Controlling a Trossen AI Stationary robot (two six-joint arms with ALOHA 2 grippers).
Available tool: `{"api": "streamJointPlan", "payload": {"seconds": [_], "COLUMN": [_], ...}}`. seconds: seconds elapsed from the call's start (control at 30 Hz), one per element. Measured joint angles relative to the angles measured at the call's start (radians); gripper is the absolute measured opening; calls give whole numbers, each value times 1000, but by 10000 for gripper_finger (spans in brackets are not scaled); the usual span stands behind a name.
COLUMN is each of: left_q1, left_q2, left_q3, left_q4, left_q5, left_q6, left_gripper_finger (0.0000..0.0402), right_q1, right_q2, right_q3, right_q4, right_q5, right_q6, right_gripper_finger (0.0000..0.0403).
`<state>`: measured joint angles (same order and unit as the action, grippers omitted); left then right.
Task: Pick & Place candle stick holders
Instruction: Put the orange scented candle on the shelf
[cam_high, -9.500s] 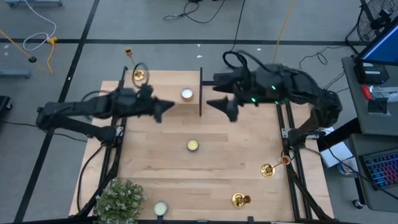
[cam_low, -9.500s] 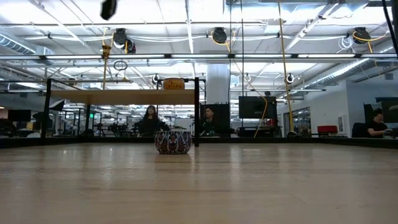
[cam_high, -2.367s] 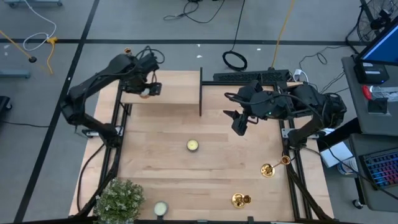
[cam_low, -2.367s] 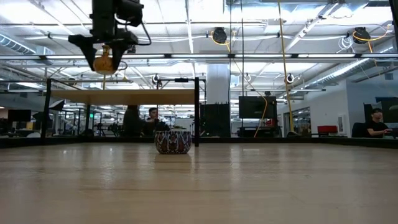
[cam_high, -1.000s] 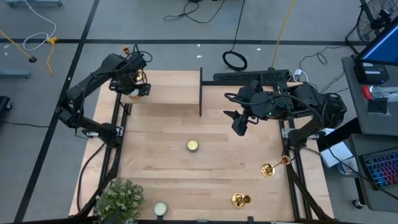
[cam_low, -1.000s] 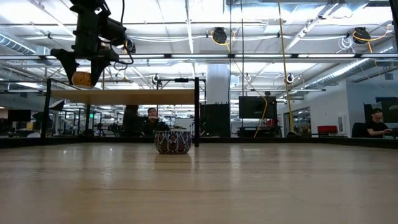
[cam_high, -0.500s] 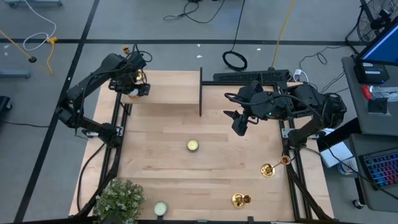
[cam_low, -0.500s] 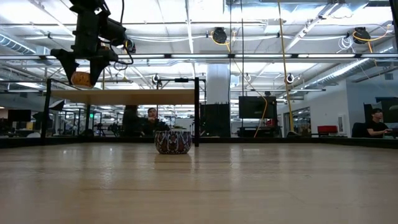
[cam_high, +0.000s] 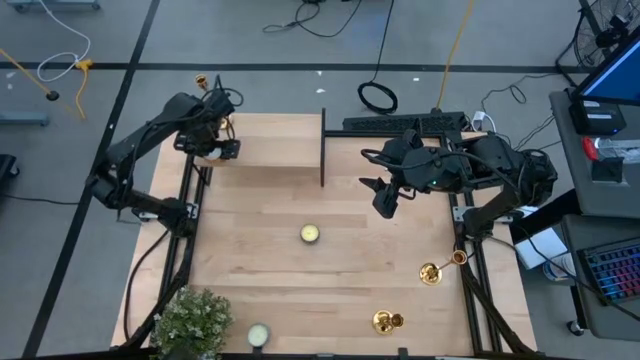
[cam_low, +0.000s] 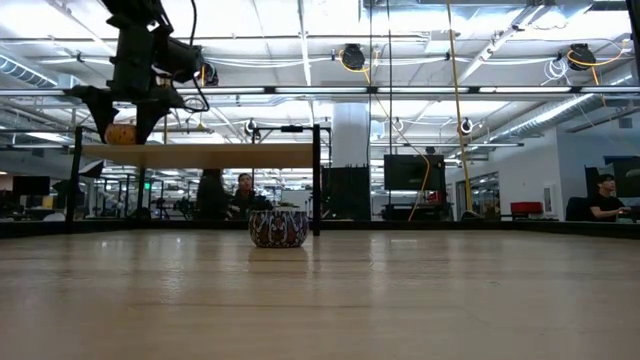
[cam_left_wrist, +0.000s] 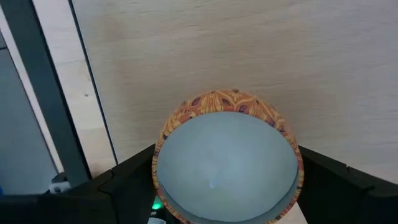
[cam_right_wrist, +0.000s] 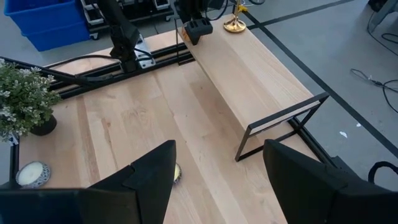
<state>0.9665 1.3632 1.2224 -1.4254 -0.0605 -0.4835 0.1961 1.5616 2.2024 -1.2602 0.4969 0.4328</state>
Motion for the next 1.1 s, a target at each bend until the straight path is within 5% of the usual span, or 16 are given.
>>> {"api": "streamJointPlan", "payload": {"seconds": [1.1], "left_q1": [21], "left_q2": [-31], "left_q3": [-2], "left_q4": [12], "left_q5": [0], "left_q6": [3], "left_gripper_finger": [319], "right_q1": [0], "right_q2": [0], "right_q3": [0], "right_q4": [21], "right_q5": [0], "right_q6": [4], "right_gripper_finger": [238]}}
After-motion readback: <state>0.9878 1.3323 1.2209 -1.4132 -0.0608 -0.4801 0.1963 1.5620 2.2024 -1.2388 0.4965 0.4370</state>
